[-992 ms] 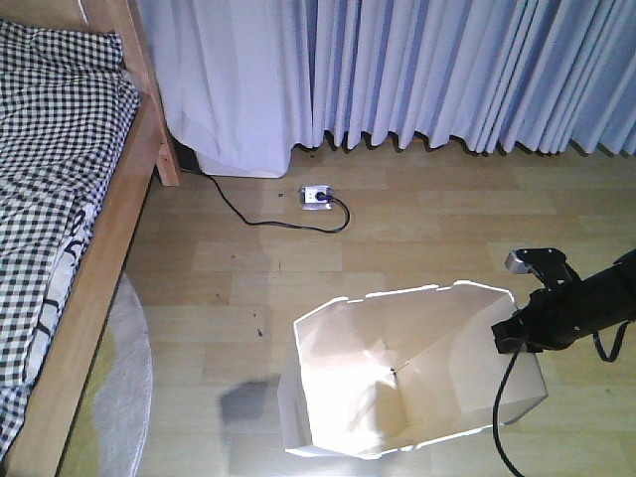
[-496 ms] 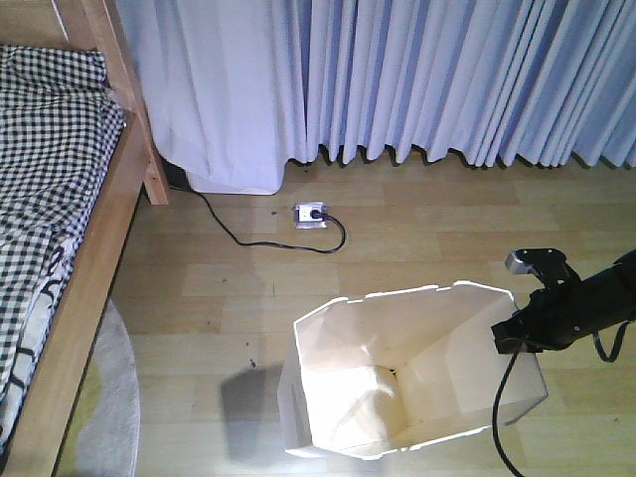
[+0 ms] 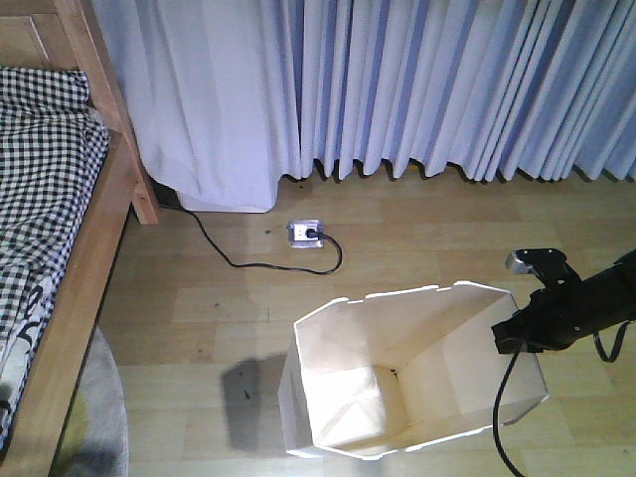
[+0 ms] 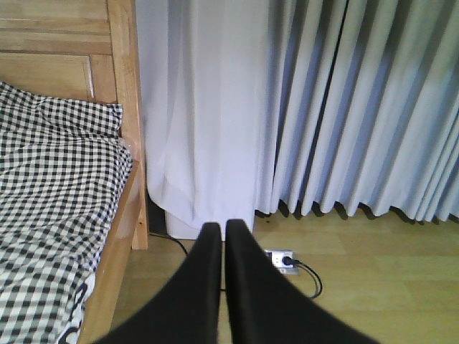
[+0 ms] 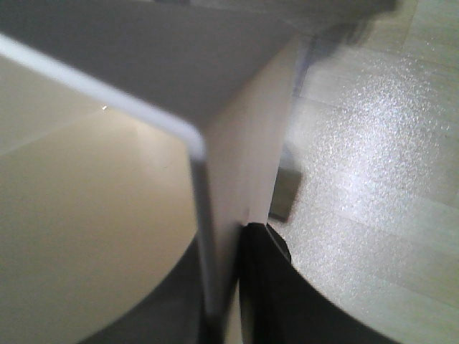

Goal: Move trash bin to bedside with robot
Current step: 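Drive forward carrying the bin toward the bed's foot near the outlet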

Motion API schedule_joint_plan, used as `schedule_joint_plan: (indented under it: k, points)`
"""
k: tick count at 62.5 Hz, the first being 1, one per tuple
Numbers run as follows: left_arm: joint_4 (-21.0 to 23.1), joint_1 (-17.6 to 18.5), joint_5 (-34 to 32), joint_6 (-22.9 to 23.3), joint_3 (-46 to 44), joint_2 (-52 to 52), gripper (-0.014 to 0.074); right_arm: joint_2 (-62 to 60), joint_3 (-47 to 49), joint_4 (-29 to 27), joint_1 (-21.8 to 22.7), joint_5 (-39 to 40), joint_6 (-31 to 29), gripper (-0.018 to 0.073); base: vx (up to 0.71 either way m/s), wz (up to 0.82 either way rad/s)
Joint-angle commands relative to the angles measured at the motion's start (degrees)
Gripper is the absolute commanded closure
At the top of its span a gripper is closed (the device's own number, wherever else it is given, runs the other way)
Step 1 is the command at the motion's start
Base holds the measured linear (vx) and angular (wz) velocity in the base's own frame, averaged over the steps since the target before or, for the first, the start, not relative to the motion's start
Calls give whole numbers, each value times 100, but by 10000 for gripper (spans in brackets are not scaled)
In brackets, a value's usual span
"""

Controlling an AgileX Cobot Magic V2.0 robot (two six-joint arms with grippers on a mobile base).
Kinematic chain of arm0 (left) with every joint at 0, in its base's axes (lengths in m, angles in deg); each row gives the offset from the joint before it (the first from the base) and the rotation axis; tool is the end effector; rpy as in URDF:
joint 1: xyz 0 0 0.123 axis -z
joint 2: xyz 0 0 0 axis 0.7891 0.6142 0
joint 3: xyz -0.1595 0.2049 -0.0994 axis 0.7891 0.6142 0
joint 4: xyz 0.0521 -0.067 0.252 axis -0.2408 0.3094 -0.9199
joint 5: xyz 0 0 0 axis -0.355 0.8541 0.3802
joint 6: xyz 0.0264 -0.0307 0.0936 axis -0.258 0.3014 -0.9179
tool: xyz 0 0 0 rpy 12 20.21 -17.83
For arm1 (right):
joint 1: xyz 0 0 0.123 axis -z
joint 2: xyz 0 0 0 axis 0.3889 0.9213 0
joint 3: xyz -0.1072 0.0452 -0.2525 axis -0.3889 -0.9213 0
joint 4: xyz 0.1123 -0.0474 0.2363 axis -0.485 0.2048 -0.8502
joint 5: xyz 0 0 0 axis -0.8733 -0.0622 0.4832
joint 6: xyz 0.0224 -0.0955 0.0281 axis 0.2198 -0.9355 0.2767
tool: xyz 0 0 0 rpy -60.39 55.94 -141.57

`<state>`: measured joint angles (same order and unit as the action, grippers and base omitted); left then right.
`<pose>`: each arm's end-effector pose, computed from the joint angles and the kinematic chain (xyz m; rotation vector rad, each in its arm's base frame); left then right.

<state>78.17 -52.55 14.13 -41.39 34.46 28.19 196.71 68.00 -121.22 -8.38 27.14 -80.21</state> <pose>0.0871 -0.0005 0.1790 -0.0727 1.7608 -0.0645 0.2944 -0.0323 -0.0043 -0.3963 2.8866 0.5804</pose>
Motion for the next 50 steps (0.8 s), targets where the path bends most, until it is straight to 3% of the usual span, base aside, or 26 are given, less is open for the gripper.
schedule_joint_plan:
  k: [1,50]
  points:
    - [24,-3,-395,35,67,-83,602,-400,82,-397,11,-969,1,564,18,3]
    - [24,-3,-395,35,67,-83,602,-400,82,-397,11,-966,1,564,19,6]
